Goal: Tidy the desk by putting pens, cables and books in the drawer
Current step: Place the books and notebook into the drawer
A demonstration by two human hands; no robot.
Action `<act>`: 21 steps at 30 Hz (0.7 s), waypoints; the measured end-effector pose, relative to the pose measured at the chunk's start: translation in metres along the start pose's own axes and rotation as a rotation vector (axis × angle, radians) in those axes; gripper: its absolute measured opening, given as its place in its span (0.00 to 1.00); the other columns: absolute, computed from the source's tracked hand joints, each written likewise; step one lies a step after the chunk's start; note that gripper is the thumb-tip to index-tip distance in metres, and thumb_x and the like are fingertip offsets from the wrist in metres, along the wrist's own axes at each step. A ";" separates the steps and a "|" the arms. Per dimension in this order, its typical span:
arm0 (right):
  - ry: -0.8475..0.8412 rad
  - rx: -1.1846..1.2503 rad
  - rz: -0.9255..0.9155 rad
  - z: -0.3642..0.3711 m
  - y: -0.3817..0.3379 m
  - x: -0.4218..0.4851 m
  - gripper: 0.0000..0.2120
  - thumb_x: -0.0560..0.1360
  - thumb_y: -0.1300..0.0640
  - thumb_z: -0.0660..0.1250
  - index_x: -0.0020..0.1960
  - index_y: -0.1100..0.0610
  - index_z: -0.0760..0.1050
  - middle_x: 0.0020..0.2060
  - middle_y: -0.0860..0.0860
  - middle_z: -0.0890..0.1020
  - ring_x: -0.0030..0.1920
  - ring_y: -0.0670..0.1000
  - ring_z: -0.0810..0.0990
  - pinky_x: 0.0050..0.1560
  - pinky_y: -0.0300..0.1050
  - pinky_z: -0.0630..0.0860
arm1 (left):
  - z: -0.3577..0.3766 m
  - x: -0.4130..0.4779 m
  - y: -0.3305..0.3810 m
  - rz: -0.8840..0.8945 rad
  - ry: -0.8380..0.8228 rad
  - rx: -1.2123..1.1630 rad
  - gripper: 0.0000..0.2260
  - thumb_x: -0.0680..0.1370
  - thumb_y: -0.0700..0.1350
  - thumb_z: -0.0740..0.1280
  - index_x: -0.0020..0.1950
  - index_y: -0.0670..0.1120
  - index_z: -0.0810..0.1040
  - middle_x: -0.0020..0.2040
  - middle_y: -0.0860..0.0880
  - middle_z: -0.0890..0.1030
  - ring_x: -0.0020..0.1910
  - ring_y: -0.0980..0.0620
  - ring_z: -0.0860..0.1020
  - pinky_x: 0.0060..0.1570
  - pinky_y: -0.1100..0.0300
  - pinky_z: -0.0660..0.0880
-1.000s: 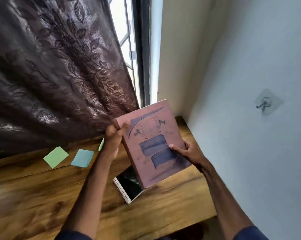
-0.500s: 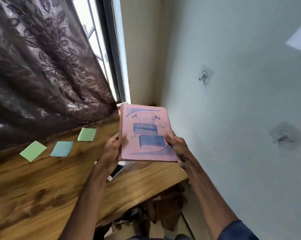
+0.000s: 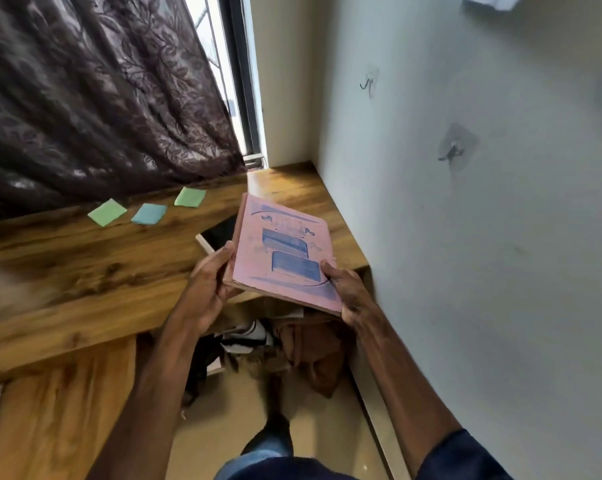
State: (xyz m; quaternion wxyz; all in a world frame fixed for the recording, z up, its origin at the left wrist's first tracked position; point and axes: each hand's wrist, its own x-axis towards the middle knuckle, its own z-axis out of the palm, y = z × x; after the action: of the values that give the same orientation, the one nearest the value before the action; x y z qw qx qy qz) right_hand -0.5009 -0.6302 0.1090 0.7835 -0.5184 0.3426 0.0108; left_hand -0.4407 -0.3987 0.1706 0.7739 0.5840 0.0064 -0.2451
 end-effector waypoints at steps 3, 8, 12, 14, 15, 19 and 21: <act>-0.002 -0.034 0.038 -0.018 0.018 -0.034 0.16 0.78 0.50 0.70 0.57 0.62 0.81 0.47 0.54 0.86 0.44 0.55 0.85 0.37 0.44 0.82 | 0.010 -0.041 -0.011 -0.008 0.023 -0.017 0.18 0.84 0.51 0.63 0.67 0.41 0.78 0.60 0.39 0.84 0.53 0.47 0.85 0.43 0.58 0.84; -0.061 -0.051 0.085 -0.027 0.036 -0.074 0.16 0.78 0.48 0.70 0.57 0.61 0.80 0.47 0.56 0.87 0.45 0.57 0.87 0.42 0.50 0.84 | 0.013 -0.094 -0.021 0.011 0.066 0.009 0.19 0.83 0.54 0.62 0.70 0.44 0.77 0.61 0.41 0.84 0.56 0.46 0.84 0.44 0.57 0.84; -0.106 0.018 0.143 -0.018 0.051 -0.103 0.15 0.79 0.51 0.69 0.58 0.62 0.79 0.46 0.56 0.87 0.40 0.54 0.87 0.32 0.44 0.81 | 0.001 -0.124 -0.028 -0.011 0.125 -0.008 0.21 0.82 0.56 0.63 0.69 0.45 0.78 0.62 0.41 0.83 0.60 0.44 0.82 0.48 0.53 0.84; -0.121 0.037 0.170 -0.011 0.062 -0.115 0.15 0.79 0.52 0.69 0.59 0.62 0.78 0.48 0.56 0.86 0.41 0.54 0.87 0.32 0.43 0.81 | -0.010 -0.137 -0.032 -0.023 0.156 -0.012 0.20 0.83 0.57 0.62 0.69 0.46 0.79 0.62 0.42 0.83 0.62 0.43 0.81 0.53 0.49 0.83; -0.130 0.041 0.186 -0.008 0.067 -0.120 0.15 0.79 0.51 0.69 0.59 0.62 0.77 0.49 0.57 0.86 0.42 0.55 0.87 0.32 0.44 0.82 | -0.014 -0.143 -0.034 -0.028 0.165 -0.016 0.20 0.83 0.57 0.62 0.69 0.46 0.79 0.63 0.42 0.83 0.63 0.44 0.81 0.54 0.48 0.81; -0.153 0.060 0.256 0.012 0.089 -0.141 0.15 0.78 0.52 0.70 0.59 0.60 0.76 0.50 0.58 0.86 0.46 0.58 0.87 0.34 0.47 0.83 | -0.037 -0.172 -0.040 -0.016 0.236 -0.002 0.21 0.83 0.57 0.61 0.70 0.45 0.77 0.62 0.43 0.83 0.60 0.48 0.83 0.48 0.53 0.82; -0.163 0.050 0.283 0.026 0.099 -0.151 0.15 0.78 0.52 0.71 0.59 0.60 0.76 0.49 0.58 0.87 0.47 0.58 0.87 0.35 0.48 0.84 | -0.053 -0.185 -0.042 -0.018 0.260 -0.001 0.22 0.83 0.57 0.61 0.70 0.44 0.77 0.61 0.43 0.84 0.60 0.48 0.83 0.51 0.50 0.82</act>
State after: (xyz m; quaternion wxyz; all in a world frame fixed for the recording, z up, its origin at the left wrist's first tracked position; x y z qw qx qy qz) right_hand -0.6395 -0.5124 0.1176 0.8119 -0.4427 0.3478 0.1546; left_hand -0.6052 -0.2905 0.1707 0.7645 0.6104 0.1124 -0.1743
